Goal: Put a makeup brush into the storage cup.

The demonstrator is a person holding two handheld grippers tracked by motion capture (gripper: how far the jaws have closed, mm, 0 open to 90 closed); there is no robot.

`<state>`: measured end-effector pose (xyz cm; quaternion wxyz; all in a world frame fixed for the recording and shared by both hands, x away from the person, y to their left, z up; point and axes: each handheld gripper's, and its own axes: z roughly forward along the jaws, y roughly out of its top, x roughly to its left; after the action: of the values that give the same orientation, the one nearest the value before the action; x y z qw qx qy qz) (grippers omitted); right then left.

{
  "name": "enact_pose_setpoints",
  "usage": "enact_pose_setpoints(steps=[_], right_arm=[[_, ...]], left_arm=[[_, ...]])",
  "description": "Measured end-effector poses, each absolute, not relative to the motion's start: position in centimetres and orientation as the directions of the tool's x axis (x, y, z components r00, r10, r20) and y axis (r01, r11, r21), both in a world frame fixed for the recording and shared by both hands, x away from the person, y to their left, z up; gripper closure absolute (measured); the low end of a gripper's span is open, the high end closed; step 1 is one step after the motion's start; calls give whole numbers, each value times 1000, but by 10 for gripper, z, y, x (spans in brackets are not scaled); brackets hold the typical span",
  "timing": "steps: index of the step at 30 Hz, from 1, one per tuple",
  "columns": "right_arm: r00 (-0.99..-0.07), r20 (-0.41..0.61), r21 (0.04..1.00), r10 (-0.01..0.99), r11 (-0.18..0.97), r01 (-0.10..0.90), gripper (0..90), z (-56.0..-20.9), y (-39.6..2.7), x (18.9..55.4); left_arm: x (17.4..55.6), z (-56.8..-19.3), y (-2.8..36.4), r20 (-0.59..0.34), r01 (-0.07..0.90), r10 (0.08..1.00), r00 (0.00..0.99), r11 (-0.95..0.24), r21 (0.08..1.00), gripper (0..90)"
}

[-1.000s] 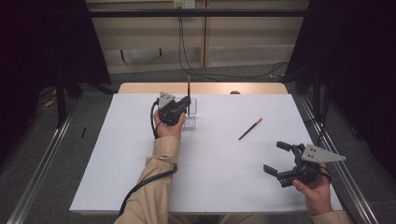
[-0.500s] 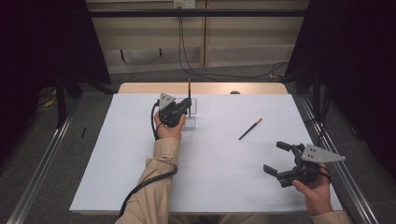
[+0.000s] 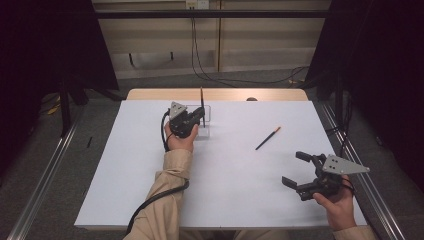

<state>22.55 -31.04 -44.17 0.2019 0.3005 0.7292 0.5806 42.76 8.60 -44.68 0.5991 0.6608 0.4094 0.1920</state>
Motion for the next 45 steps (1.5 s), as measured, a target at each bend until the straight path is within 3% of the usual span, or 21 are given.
enact_pose_setpoints(steps=[3, 7, 12, 15, 20, 21, 45], right_arm=[[-738, 54, 968, 673, 146, 204, 0, -442, -310, 226], [-739, 54, 968, 671, 148, 204, 0, -442, -310, 226], [-738, 56, 968, 672, 146, 206, 0, -442, -310, 225], [-739, 57, 968, 672, 145, 207, 0, -442, -310, 226], [-741, 53, 968, 670, 149, 204, 0, -442, -309, 226], [-741, 54, 967, 670, 149, 205, 0, -442, -309, 226], [-741, 51, 964, 670, 162, 213, 0, -444, -306, 227]], left_arm=[[428, -446, 86, -234, 312, 771, 593, 48, 949, 825], [427, -443, 86, -231, 311, 768, 597, 44, 949, 645], [426, -438, 88, -226, 292, 758, 611, 48, 955, 539], [425, -434, 89, -219, 283, 757, 616, 47, 958, 426], [423, -429, 92, -220, 284, 755, 618, 47, 958, 337], [422, -428, 95, -223, 284, 754, 618, 50, 957, 282], [403, -420, 123, -171, 239, 713, 680, 5, 971, 29]])
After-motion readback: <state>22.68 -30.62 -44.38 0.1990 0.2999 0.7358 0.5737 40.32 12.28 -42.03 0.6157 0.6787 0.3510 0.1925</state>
